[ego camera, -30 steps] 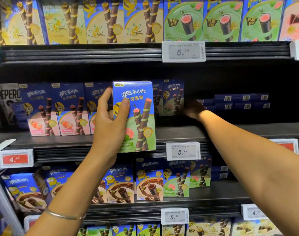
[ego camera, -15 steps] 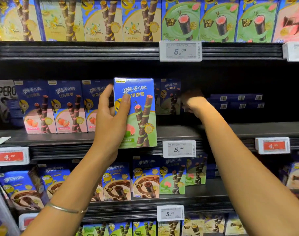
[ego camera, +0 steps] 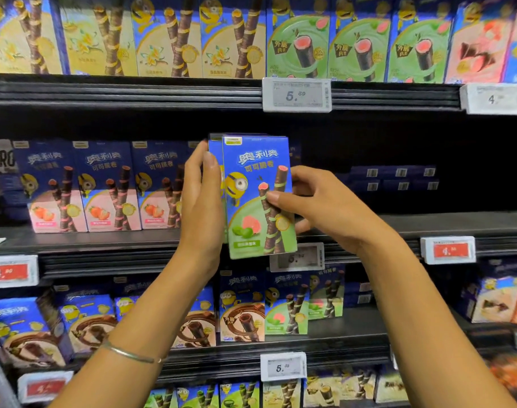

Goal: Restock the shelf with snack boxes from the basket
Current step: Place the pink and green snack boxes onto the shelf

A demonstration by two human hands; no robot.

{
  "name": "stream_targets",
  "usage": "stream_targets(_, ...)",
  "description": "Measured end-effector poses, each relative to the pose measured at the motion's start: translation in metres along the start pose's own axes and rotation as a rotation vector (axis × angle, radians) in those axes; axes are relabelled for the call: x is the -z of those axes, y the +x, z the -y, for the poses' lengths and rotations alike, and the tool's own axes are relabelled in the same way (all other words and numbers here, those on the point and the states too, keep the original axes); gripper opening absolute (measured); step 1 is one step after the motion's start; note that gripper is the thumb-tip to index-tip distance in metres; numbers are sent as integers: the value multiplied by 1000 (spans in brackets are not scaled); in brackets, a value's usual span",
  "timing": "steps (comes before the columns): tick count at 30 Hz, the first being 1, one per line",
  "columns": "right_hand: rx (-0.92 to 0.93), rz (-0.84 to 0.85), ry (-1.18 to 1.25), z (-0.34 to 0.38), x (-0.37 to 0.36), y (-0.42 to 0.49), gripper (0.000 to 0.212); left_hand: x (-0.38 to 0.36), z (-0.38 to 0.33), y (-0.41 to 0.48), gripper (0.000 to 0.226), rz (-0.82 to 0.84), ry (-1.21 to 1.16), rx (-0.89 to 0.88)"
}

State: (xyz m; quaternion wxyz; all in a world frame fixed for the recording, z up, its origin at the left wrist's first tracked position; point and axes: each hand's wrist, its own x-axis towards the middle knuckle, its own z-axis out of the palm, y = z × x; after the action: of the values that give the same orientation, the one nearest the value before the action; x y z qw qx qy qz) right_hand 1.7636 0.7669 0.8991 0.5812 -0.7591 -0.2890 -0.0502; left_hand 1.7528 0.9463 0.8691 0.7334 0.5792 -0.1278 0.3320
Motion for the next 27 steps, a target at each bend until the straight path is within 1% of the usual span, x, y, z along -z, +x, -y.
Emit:
stream_targets(2, -24, -13, 10, -1, 8, -3, 24, 2, 3, 1, 38, -14, 19, -32)
stream_targets(3, -42, -22, 15, -3, 12, -4, 25, 3, 4, 2, 40, -22, 39, -49)
stream_targets(6, -80, -56, 53, -8, 33, -7, 27, 9, 5, 3, 54, -44, 102, -77)
stream_targets(8, -98, -117, 89, -15, 52, -7, 26, 16, 4, 5, 58, -66, 108, -88)
stream_targets(11, -146, -298, 38, -33, 81, 8, 26, 21, 4, 8, 57, -92, 100, -89)
stream_targets(12, -173, -370, -7, -43, 89, 18, 25, 21, 4, 8, 57, -95, 93, -82)
stream_targets(14, -225, -513, -126, -67, 105, 41, 17, 20, 3, 8, 57, -100, 86, -75)
stream_targets(15, -253, -558, -186, -79, 112, 53, 16, 18, 3, 7, 56, -100, 85, -74)
stream_targets(16, -282, -584, -229, -90, 117, 66, 21, 17, 3, 6, 55, -99, 86, -77)
stream_targets(17, -294, -591, -256, -99, 121, 77, 28, 16, 3, 5, 55, -98, 87, -81)
stream_targets(19, -230, -558, -331, -108, 125, 95, 36, 15, 2, 4, 56, -90, 84, -86)
stream_targets(21, -201, -533, -427, -109, 127, 109, 39, 15, 1, 5, 57, -78, 79, -86)
stream_targets(24, -271, -535, -572, -112, 132, 121, 44, 18, 0, 6, 56, -70, 94, -118)
stream_targets(27, -268, -553, -610, -119, 136, 127, 42, 22, -1, 6, 57, -70, 117, -154)
